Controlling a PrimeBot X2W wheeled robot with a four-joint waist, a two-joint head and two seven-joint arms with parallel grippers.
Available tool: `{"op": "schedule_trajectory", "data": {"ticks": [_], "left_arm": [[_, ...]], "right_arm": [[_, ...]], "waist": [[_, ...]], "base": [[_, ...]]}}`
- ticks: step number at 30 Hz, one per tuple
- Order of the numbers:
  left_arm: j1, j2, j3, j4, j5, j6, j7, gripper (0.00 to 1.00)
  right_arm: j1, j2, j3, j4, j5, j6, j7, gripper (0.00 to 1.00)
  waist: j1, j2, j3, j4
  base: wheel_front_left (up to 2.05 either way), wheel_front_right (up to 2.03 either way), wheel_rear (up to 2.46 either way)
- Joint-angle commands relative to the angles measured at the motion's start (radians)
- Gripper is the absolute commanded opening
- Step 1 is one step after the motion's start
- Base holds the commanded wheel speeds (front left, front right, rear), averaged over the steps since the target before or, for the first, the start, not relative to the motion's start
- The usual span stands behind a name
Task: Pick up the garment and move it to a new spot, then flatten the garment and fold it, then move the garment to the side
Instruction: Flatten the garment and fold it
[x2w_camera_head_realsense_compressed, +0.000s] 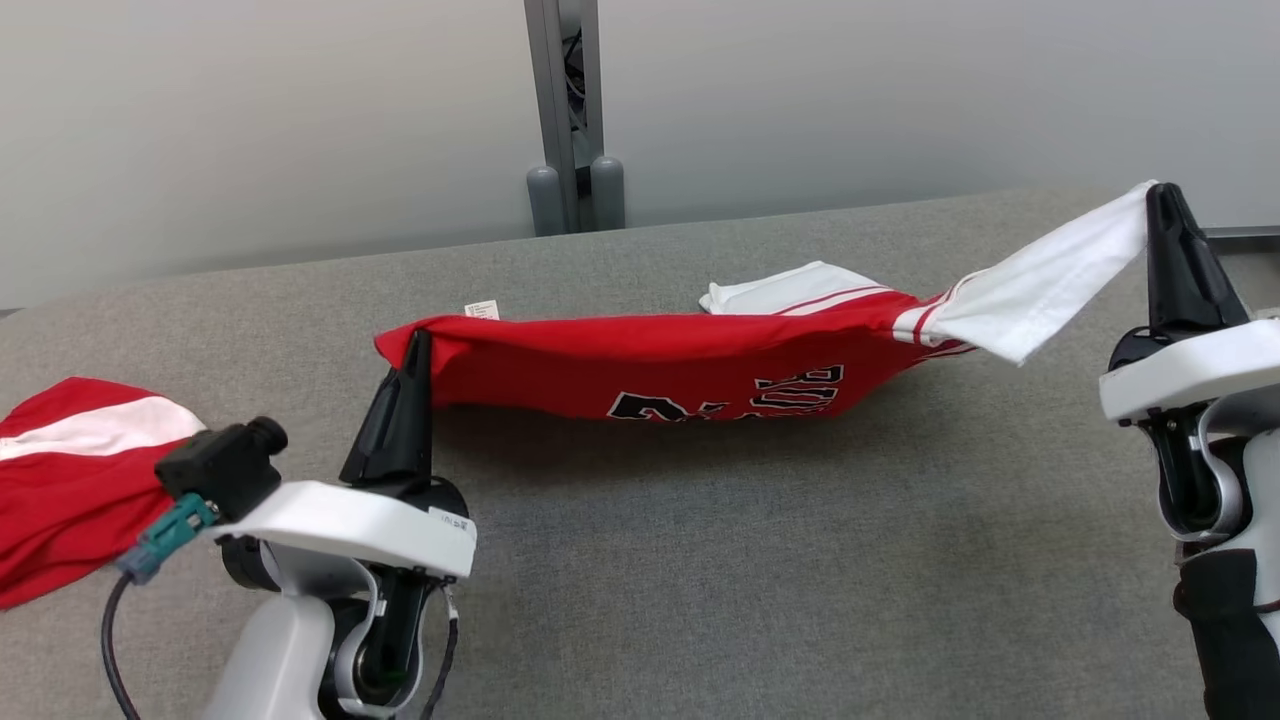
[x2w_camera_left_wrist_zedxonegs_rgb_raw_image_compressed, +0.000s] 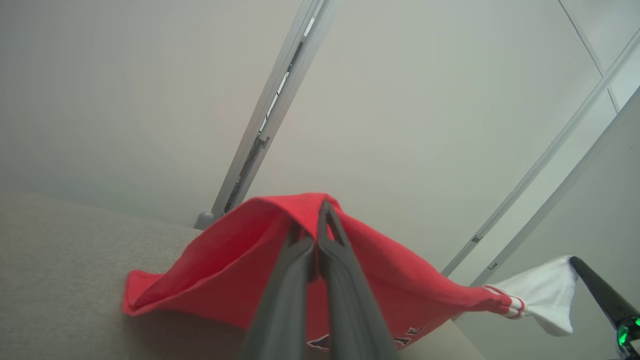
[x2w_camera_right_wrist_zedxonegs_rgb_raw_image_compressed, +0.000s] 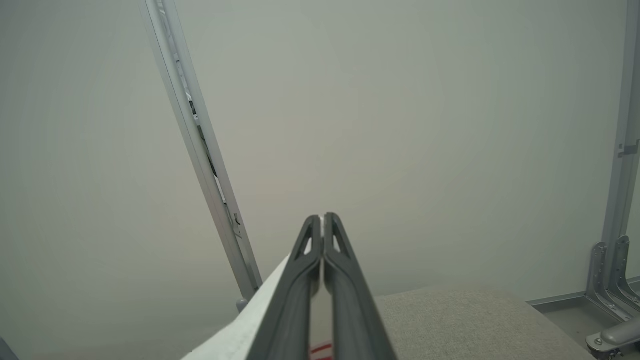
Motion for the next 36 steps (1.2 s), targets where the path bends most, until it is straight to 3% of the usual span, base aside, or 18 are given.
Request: {"op": "schedule_trajectory", "data": {"ticks": [1, 9, 15, 19, 23, 29, 33, 36], "left_arm": [[-0.027, 0.001, 0.007, -0.005, -0.009, 0.004, 0.004, 0.0], [-0.257, 0.048, 0.005, 0.02, -0.021, 0.024, 0.164, 0.0], [-0.6, 0.093, -0.004, 0.12, 0.023, 0.043, 0.29, 0.0], [-0.857, 0.102, -0.023, 0.237, 0.076, 0.038, 0.311, 0.0], [-1.082, 0.08, -0.024, 0.371, 0.111, 0.036, 0.267, 0.0], [-1.328, 0.019, 0.024, 0.56, 0.133, 0.082, 0.055, 0.0], [-1.432, -0.001, 0.053, 0.642, 0.116, 0.068, -0.114, 0.0], [-1.465, -0.015, 0.049, 0.696, 0.106, 0.04, -0.168, 0.0]], "right_arm": [[-0.007, -0.004, -0.003, -0.01, -0.01, 0.0, 0.004, 0.0], [-0.19, -0.047, 0.006, -0.076, -0.032, 0.0, 0.097, 0.0], [-0.488, -0.103, 0.061, -0.03, 0.004, 0.0, 0.17, 0.0], [-0.73, -0.157, 0.136, 0.054, 0.021, 0.0, 0.205, 0.0], [-0.964, -0.178, 0.179, 0.163, 0.033, 0.0, 0.175, 0.0], [-1.225, -0.162, 0.214, 0.318, 0.082, 0.0, -0.003, 0.0], [-1.32, -0.153, 0.24, 0.382, 0.096, 0.0, -0.107, 0.0], [-1.324, -0.141, 0.224, 0.39, 0.124, 0.0, -0.124, 0.0]], "waist": [[0.0, 0.0, 0.007, -0.001], [0.0, 0.0, 0.125, 0.011], [0.0, 0.0, 0.313, 0.016], [0.0, 0.0, 0.441, 0.026], [0.0, 0.0, 0.528, 0.031], [0.0, 0.0, 0.597, 0.036], [0.0, 0.0, 0.615, 0.037], [0.0, 0.0, 0.627, 0.043]], "base": [[0.0, 0.0, 0.0], [0.0, 0.0, 0.0], [0.0, 0.0, 0.0], [0.0, 0.0, 0.0], [0.0, 0.0, 0.0], [0.0, 0.0, 0.0], [0.0, 0.0, 0.0], [0.0, 0.0, 0.0]]}}
